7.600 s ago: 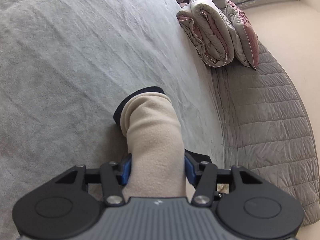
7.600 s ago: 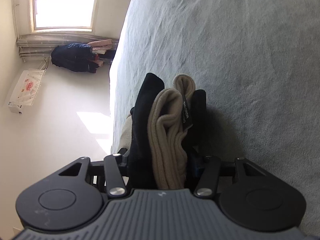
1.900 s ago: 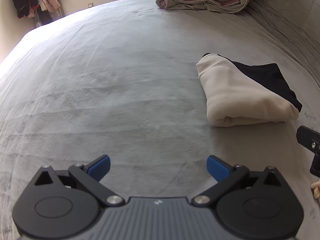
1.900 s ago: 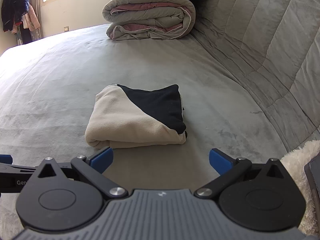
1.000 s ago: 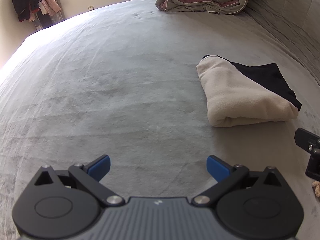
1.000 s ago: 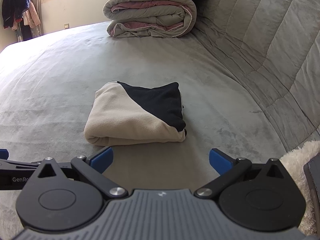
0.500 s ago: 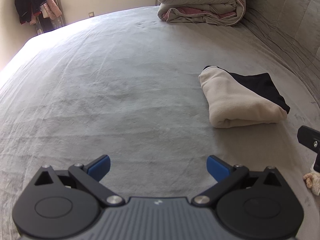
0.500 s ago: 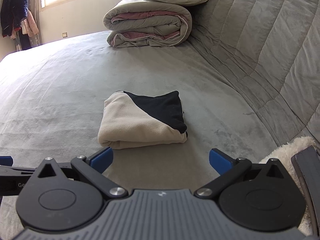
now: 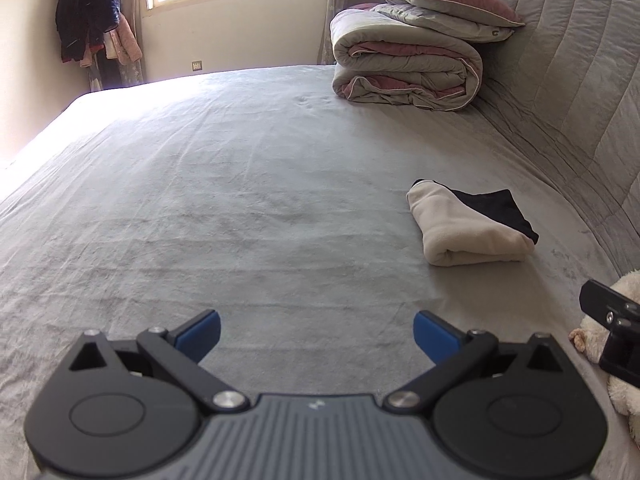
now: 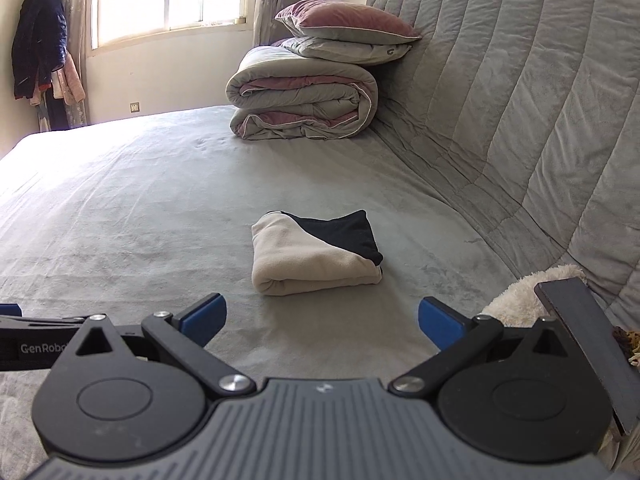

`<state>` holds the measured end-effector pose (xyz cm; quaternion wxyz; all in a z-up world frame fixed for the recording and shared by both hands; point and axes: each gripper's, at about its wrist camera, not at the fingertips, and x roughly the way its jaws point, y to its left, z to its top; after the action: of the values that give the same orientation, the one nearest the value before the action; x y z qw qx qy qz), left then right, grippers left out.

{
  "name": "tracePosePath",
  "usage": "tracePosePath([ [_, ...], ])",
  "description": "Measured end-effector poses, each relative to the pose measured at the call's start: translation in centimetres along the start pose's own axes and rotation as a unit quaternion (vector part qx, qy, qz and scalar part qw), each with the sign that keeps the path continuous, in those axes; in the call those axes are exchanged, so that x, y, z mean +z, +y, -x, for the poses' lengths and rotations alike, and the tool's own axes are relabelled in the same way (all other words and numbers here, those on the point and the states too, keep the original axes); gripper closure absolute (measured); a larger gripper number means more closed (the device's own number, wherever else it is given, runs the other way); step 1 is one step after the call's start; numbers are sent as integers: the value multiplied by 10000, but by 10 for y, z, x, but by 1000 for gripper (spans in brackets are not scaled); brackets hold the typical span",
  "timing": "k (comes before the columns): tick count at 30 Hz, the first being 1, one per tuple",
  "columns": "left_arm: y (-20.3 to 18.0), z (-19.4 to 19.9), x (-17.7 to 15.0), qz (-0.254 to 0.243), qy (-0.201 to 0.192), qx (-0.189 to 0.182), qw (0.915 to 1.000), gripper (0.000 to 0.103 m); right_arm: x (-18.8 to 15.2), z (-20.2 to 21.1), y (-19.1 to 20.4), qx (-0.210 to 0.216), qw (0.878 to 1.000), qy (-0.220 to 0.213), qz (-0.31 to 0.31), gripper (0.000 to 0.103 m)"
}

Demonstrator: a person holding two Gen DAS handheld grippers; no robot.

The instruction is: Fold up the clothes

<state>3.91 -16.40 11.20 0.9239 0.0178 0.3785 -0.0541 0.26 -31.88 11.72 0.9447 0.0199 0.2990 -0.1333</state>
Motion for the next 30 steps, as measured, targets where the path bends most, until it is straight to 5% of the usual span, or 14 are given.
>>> tracePosePath([
  [15,47,76,-84,218,-394,110,9989,1,-66,88,17,126,9995,-280,-103,0],
  [30,56,99,-130,-6,-366,347,9987,1,-119,124,27,9,9980,-487,-409,0],
])
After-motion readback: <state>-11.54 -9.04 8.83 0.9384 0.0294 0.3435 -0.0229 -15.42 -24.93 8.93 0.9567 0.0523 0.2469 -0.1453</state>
